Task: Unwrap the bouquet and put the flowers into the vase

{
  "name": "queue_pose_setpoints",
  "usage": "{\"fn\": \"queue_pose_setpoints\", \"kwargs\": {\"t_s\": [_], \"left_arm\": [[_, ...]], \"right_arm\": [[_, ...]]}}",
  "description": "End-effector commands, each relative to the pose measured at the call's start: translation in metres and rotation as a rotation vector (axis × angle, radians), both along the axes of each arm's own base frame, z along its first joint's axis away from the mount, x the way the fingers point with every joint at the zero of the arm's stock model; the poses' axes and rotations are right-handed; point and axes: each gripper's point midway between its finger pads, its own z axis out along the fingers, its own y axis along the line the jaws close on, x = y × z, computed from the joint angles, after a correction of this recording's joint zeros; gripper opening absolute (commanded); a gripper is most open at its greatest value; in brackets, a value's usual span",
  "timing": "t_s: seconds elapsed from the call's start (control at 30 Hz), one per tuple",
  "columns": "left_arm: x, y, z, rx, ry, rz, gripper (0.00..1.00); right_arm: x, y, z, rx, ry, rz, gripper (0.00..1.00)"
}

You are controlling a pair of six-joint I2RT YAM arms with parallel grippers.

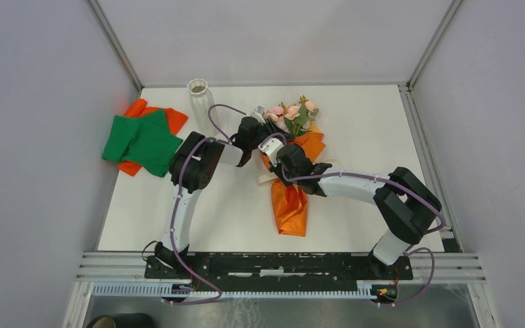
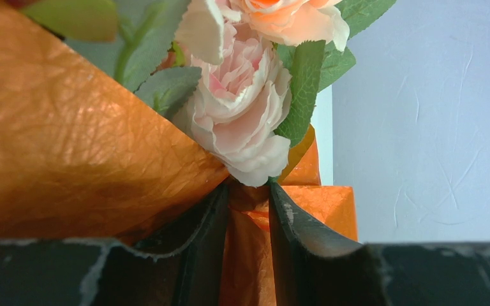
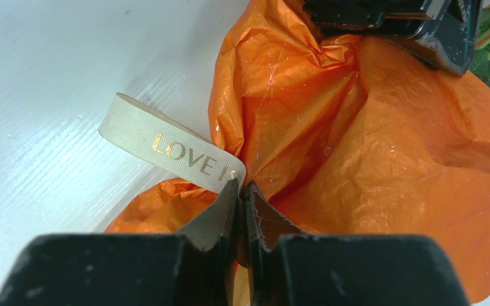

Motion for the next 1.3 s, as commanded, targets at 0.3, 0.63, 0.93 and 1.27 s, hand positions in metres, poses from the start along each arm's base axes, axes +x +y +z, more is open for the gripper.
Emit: {"fn": "queue_pose_setpoints", "kwargs": {"t_s": [0.3,0.63,0.93,1.27], "left_arm": [[-0.025,0.026,-0.085,0.164,0.186,0.004,0.38],[-0.026,0.026,-0.085,0.160,0.189,0.001,0.38],[-0.026,0.025,-0.084,0.159,0.185,-0.003,0.37],[-0.026,0.022,-0.085,0.148,0.186,-0.012,0.37]], "right_arm": [[0.006,-0.003,0.066,0.103,-0.129,-0.046,0.00],[0.006,-0.019,0.087,0.114,-0.192,-0.093,0.00],[0.009,-0.111,0.092,0.030,-0.239,-0.442,0.00],[-0.020,-0.125,0.022,-0.004,-0.101,-0.414,0.04]]}}
